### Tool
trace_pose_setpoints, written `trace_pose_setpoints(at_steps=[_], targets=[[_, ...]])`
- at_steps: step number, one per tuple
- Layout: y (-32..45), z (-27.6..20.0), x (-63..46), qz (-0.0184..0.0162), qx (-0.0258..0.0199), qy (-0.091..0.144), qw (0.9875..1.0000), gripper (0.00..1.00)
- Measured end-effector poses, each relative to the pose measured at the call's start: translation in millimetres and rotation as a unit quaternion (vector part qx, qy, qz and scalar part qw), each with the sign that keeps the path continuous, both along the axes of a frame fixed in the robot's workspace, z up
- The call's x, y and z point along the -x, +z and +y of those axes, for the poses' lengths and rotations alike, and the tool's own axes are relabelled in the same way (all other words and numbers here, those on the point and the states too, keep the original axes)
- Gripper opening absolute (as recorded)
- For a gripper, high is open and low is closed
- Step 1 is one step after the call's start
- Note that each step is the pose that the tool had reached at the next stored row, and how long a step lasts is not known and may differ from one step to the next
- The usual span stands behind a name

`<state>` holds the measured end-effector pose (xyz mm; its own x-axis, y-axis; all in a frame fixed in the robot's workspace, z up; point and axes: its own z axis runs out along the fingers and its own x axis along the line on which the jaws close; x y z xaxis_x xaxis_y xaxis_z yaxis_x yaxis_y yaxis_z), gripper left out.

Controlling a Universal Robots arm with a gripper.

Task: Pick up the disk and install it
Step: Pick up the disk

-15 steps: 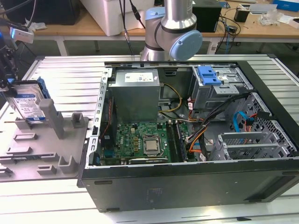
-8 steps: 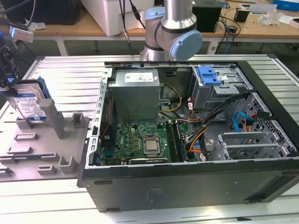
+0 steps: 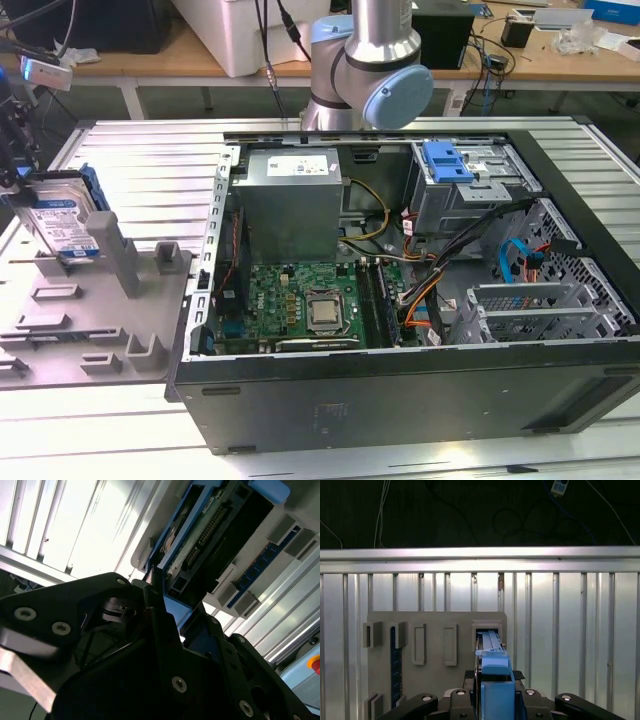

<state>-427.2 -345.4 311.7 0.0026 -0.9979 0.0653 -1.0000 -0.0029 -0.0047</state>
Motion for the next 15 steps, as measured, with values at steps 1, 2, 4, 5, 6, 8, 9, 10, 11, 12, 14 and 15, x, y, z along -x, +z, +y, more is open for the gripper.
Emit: trace_pose_setpoints(at_steps=[1,2,4,5,6,8,9,10,11,12,14,15], targets=[[0.0,0.0,0.0,0.0000,-0.0004,0.000,1.0000,0.36],[0.0,0.0,0.0,0.0000,-0.0011,0.000,1.0000,0.36],[0.0,0.0,0.0,0.0000,-0.0030,0.000,1.0000,0.36],[0.0,0.0,0.0,0.0000,-0.0039,0.000,1.0000,0.36],[0.0,0.0,0.0,0.0000,-0.0047,0.000,1.0000,0.36],[0.0,0.0,0.0,0.0000,-0.0056,0.000,1.0000,0.36],[0.0,0.0,0.0,0.0001,-0.0056,0.000,1.0000,0.36],[0.1,0.0,0.0,0.0000,-0.0057,0.000,1.0000,0.36],[0.4,0.0,0.1,0.0001,-0.0056,0.000,1.0000,0.36],[1.3,0.0,0.0,0.0002,-0.0056,0.000,1.0000,0.36],[3.0,0.0,0.0,0.0002,-0.0056,0.000,1.0000,0.36],[3.6,0.0,0.0,0.0001,-0.0056,0.000,1.0000,0.36]])
